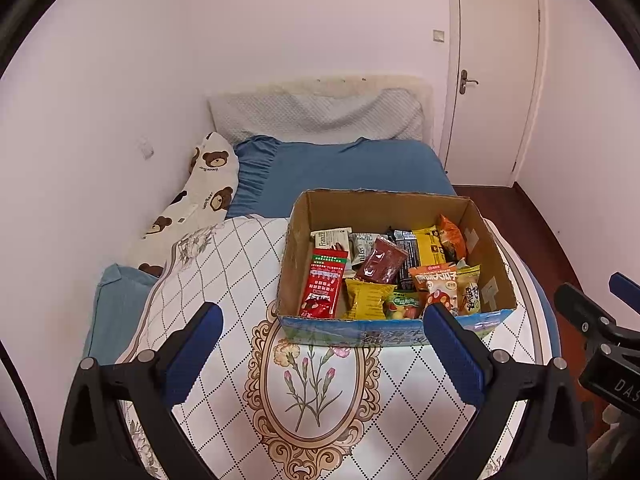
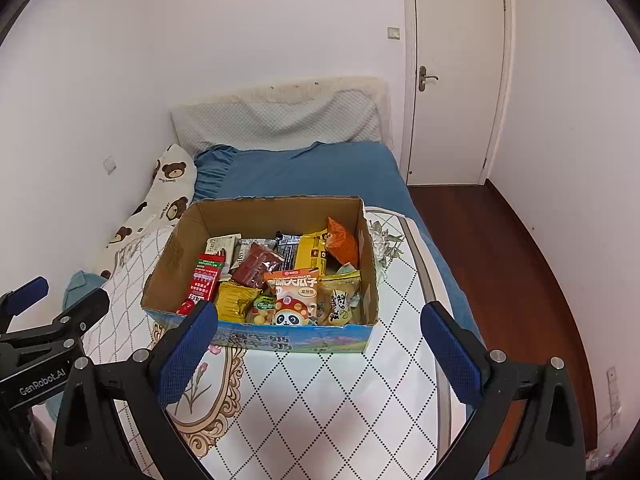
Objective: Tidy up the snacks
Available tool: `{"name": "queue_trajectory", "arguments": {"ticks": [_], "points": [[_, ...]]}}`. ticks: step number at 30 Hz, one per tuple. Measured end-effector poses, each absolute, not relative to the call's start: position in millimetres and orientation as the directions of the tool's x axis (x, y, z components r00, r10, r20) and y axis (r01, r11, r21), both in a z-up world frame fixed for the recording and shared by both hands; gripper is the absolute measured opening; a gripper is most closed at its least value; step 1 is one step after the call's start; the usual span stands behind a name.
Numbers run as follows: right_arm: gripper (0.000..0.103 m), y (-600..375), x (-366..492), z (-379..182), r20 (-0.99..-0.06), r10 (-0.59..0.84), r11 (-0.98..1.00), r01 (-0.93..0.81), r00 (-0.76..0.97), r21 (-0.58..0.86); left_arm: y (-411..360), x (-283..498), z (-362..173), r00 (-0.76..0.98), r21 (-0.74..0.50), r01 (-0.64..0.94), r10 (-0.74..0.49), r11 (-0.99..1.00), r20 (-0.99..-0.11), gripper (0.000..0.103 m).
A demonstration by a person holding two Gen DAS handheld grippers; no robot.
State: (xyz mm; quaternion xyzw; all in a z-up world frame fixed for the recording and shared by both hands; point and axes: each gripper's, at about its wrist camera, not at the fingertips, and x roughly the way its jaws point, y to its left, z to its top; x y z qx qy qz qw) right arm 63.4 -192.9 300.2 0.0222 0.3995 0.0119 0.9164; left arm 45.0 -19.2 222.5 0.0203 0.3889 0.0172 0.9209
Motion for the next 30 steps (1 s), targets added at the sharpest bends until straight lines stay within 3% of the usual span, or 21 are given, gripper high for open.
{"name": "queue_trajectory", "arguments": {"ticks": [30], "points": [[0.103, -193.6, 62.0, 300.8, -0.731, 0.046, 0.998, -0.005, 0.681, 0.058, -19.4, 39.1, 229.4, 0.706, 0.054, -0.011, 0.046, 0.998, -0.706, 0.103]]}}
